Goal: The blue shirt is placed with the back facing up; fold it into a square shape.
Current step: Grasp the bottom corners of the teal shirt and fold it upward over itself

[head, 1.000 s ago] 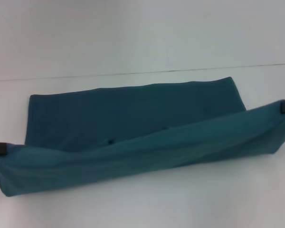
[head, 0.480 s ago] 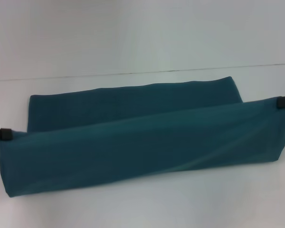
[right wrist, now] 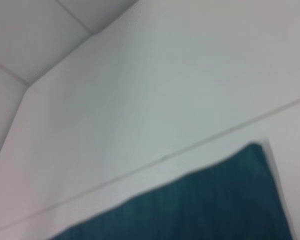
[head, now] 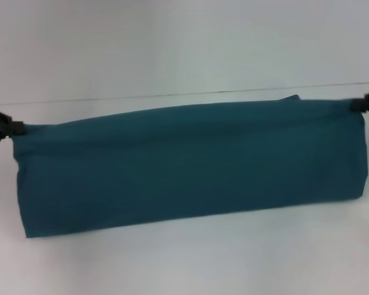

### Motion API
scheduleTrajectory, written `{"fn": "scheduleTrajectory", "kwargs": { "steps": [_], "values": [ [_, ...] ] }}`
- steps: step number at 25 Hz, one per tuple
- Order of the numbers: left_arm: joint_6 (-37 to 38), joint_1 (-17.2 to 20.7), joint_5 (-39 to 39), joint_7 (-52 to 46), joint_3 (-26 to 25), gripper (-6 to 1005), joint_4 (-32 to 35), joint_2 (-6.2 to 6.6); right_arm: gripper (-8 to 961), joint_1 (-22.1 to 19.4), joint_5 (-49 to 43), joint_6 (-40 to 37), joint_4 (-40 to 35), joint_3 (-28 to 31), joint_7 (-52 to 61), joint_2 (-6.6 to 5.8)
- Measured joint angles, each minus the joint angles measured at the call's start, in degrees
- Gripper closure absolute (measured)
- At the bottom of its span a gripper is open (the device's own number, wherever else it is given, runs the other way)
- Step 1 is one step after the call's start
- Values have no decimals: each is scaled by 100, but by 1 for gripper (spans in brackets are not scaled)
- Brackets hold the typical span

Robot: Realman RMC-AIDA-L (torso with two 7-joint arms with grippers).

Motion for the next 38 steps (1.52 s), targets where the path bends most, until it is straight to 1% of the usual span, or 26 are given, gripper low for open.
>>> {"fn": "scheduleTrajectory", "kwargs": {
  "steps": [2,4,6,8,11,13,15,19,24,29,38],
  "values": [
    [-431,-70,7,-125,264,962,-141,0,909,126,-4,460,-14,-26,-45,163],
    [-807,-113,7,-283,574,962,-178,-12,909,235,-16,1000,0,-118,-58,284],
    [-1197,-170,6,-425,874,962,-243,-25,909,340,-29,1704,70,-355,-29,396],
    [-1583,-244,6,-507,1127,962,-387,-30,909,448,-33,2335,246,-664,5,460],
    [-1992,-332,14,-504,1366,963,-560,-34,908,661,-62,3210,659,-1223,13,521],
    [-2221,-366,35,-490,1527,963,-618,-42,908,759,-68,3609,874,-1508,13,552],
    [-2405,-375,62,-486,1639,963,-639,-62,908,831,-69,4000,1010,-1708,12,602],
    [-2572,-377,117,-491,1664,963,-681,-87,908,920,-71,4639,1059,-1937,-18,730],
    [-2690,-365,150,-505,1669,962,-697,-102,907,1016,-73,4907,1121,-2211,-16,756],
    [-2799,-342,153,-461,1673,963,-733,-120,909,1094,-73,5100,1244,-2340,-44,774],
    [-3130,-330,146,-323,1679,962,-888,-187,915,1135,-73,5438,1427,-2446,-45,781]
  ]
}}
